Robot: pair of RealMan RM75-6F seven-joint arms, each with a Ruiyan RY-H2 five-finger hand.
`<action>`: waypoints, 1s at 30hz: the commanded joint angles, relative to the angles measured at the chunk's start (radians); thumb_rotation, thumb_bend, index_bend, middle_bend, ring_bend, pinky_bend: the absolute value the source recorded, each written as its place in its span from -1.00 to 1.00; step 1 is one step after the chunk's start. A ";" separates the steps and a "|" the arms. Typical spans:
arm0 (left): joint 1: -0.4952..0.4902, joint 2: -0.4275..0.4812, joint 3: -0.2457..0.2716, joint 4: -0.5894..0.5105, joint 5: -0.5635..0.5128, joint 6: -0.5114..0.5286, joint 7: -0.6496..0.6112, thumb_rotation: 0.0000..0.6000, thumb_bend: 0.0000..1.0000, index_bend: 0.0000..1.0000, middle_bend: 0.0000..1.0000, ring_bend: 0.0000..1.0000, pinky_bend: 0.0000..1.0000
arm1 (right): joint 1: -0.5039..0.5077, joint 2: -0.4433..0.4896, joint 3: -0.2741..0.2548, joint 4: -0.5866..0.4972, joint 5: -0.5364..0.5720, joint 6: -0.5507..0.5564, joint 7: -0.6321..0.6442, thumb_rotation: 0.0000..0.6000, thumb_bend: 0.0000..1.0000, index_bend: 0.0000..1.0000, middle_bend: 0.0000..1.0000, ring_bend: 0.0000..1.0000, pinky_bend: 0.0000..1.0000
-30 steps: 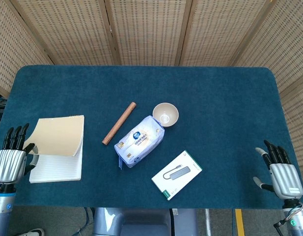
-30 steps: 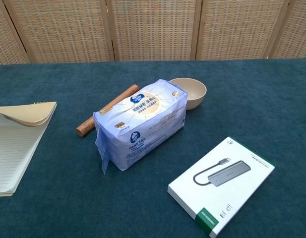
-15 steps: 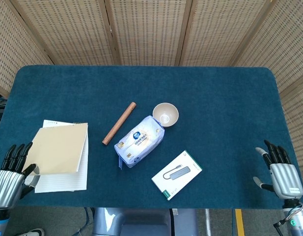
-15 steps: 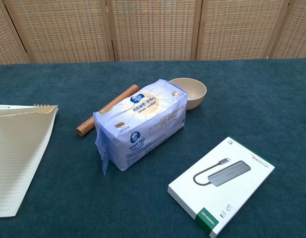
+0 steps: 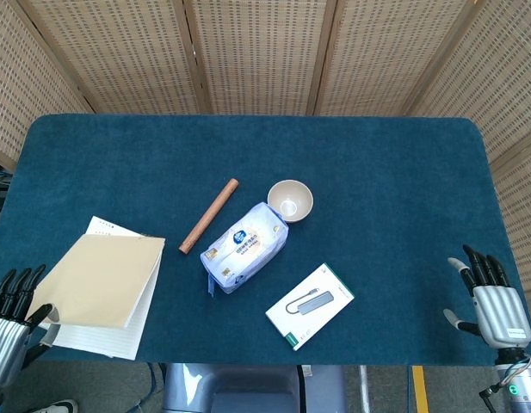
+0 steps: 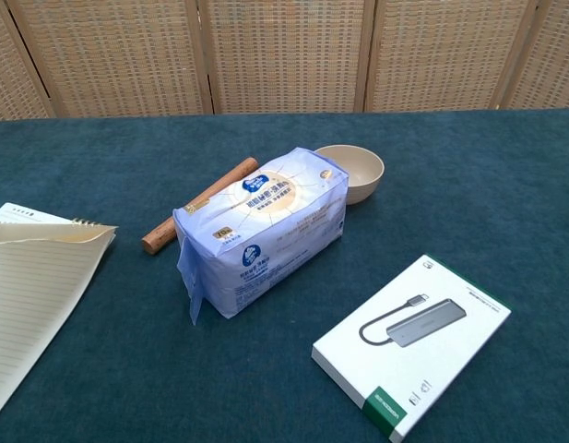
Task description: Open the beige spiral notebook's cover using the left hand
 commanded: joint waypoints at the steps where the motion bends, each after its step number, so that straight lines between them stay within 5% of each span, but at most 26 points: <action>1: 0.012 0.007 0.008 0.003 0.006 0.006 -0.006 1.00 -0.07 0.69 -0.97 -1.00 -1.00 | 0.000 0.000 0.000 -0.001 0.001 -0.001 -0.002 1.00 -0.54 -0.70 -1.00 -1.00 -0.95; 11: 0.024 0.018 -0.004 0.010 0.009 0.018 -0.011 1.00 -0.07 0.70 -0.97 -1.00 -1.00 | 0.001 0.001 -0.001 -0.002 0.002 -0.003 -0.002 1.00 -0.53 -0.70 -1.00 -1.00 -0.95; 21: -0.103 0.047 -0.193 0.015 -0.126 -0.066 -0.018 1.00 -0.08 0.70 -0.95 -1.00 -1.00 | 0.001 0.001 -0.001 -0.004 0.005 -0.005 -0.006 1.00 -0.53 -0.70 -1.00 -1.00 -0.95; 30: -0.239 0.021 -0.301 0.099 -0.237 -0.220 0.021 1.00 -0.09 0.70 -0.95 -1.00 -1.00 | 0.001 0.001 -0.001 -0.002 0.004 -0.006 -0.005 1.00 -0.54 -0.70 -1.00 -1.00 -0.95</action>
